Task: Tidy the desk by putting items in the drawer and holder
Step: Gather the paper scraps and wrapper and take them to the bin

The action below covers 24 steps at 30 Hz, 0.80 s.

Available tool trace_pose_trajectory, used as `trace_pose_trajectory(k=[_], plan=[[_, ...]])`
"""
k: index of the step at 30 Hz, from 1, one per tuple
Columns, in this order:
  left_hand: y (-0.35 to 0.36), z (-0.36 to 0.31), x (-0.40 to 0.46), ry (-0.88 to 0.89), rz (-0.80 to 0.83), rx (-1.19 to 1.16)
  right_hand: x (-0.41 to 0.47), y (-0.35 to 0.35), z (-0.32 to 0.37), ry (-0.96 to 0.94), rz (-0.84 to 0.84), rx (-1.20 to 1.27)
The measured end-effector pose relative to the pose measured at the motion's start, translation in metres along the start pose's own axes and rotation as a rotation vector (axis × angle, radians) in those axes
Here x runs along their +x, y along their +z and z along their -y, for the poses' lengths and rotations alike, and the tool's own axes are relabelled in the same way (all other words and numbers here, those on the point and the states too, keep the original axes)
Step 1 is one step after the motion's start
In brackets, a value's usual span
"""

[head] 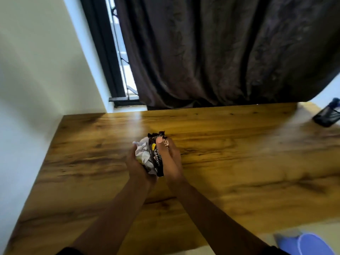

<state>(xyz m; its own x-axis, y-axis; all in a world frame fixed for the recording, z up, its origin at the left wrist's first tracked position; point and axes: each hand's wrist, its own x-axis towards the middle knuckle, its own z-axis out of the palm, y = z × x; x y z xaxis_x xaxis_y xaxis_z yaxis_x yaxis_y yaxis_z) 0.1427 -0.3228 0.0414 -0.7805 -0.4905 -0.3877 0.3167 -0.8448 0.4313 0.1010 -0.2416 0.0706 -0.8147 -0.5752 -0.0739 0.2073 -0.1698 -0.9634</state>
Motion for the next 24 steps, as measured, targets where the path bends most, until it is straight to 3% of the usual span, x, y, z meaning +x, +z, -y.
trace_pose_trajectory(k=[7,13,24], plan=[[0.056,0.085,-0.007,-0.168,0.025,0.064,-0.021,-0.092,0.019,0.065,-0.215,0.069],[0.122,0.187,-0.042,-0.252,0.079,0.151,-0.059,-0.207,0.059,-0.075,-0.306,0.082],[0.201,0.375,-0.091,-0.518,0.267,0.199,-0.144,-0.393,0.099,-0.143,-0.562,0.085]])
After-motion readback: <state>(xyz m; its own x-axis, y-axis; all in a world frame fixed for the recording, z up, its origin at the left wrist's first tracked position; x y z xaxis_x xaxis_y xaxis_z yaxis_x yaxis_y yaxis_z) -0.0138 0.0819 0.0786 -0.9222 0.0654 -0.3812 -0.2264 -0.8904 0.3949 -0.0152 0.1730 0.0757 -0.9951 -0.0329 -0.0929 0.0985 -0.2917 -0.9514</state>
